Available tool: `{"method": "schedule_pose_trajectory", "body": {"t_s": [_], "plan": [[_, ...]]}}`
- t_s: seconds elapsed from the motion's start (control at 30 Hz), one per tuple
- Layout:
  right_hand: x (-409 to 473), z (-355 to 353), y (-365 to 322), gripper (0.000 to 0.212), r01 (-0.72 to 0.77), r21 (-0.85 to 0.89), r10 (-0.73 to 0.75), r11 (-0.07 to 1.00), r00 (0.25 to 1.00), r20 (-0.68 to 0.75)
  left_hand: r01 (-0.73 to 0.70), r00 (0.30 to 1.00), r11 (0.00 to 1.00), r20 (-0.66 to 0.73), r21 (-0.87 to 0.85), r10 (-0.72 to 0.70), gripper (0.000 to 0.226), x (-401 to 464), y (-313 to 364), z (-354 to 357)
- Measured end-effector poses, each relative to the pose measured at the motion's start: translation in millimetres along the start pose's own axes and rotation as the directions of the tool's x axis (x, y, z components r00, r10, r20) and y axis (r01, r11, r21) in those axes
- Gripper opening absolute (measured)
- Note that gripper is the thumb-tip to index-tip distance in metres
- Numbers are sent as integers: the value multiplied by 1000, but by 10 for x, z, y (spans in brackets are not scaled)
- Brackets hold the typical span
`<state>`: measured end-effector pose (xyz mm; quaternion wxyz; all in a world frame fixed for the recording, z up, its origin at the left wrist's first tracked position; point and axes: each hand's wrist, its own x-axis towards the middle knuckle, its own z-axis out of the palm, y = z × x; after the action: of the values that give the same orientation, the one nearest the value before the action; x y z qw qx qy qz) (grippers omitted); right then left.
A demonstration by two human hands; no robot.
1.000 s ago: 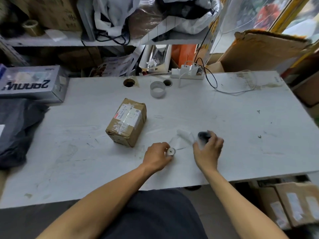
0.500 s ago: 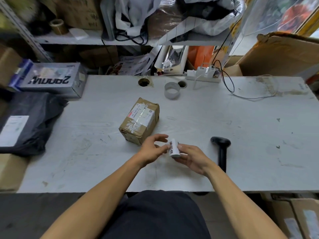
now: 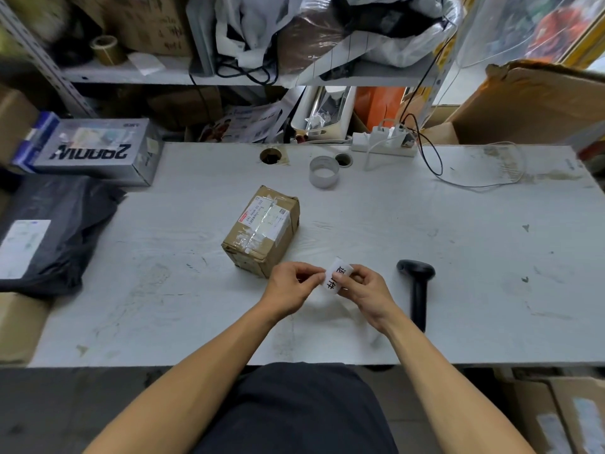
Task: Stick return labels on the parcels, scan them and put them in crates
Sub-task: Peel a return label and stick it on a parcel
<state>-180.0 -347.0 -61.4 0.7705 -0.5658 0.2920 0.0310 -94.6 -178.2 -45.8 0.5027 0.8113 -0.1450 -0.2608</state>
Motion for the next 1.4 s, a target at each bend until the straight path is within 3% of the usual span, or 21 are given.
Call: {"method": "schedule_pose_trajectory", "body": {"t_s": [0.1,0.2,0.33,0.4,0.47,0.53,0.6,0.67,0.73,0.8,0.9,0.97,1.07,1.13,1.2,1.3,1.33,1.4], "plan": [[-15,5,33,28,4,-51,-3,999,1000,18,42,999,998,-35,52,-40,11,17,-21,-42],[-31,41,86,29,67,-206,-74,976,997,-27,74,976,996,-208,42,-64,8,30,-29,-141],[-24,70,269,32,91,-629,-169,772,983,-65,38,967,998,-248,-59,-52,6,14,72,-303],[0,87,342,36,121,-734,-215,668,976,-35,30,970,991,-235,-130,-60,4,-9,152,-341],[7,120,351,50,181,-784,-329,594,944,-32,49,973,976,-209,-213,-95,18,-28,220,-365],[-42,195,228,53,283,-714,-472,641,879,-75,87,979,956,-153,-281,-134,29,-38,257,-404],[-66,306,-12,46,343,-467,-449,815,884,-134,125,984,936,-76,-330,-159,38,-44,269,-459],[-11,389,-326,48,230,-201,-237,952,972,-9,150,987,929,-10,-338,-162,44,-51,282,-509],[65,448,-585,46,15,-70,3,997,967,254,148,989,940,27,-309,-146,45,-56,288,-556],[104,523,-750,41,-97,-73,119,993,905,409,139,990,946,34,-292,-135,43,-67,292,-622],[169,657,-897,37,-50,-76,79,996,892,445,128,991,942,-6,-311,-137,38,-106,293,-792],[220,814,-982,35,15,-101,27,995,913,408,124,982,932,-90,-342,-164,33,-137,246,-934],[377,1136,-990,36,136,-138,-104,981,971,214,86,911,930,-349,-358,-219,17,-158,68,-1149],[485,1339,-889,47,218,-293,-196,931,975,104,91,831,968,-518,-232,-203,22,-149,-80,-1246],[563,1459,-739,56,267,-560,-272,784,959,76,146,820,988,-552,-54,-151,49,-132,-189,-1289],[550,1512,-634,64,292,-806,-369,514,924,100,190,908,969,-404,157,-113,103,-53,-256,-1277],[525,1517,-631,68,280,-838,-379,468,920,96,190,931,964,-347,184,-117,112,-27,-241,-1252],[456,1525,-622,78,238,-848,-367,474,929,56,160,960,972,-256,173,-113,116,20,-208,-1178]]}}
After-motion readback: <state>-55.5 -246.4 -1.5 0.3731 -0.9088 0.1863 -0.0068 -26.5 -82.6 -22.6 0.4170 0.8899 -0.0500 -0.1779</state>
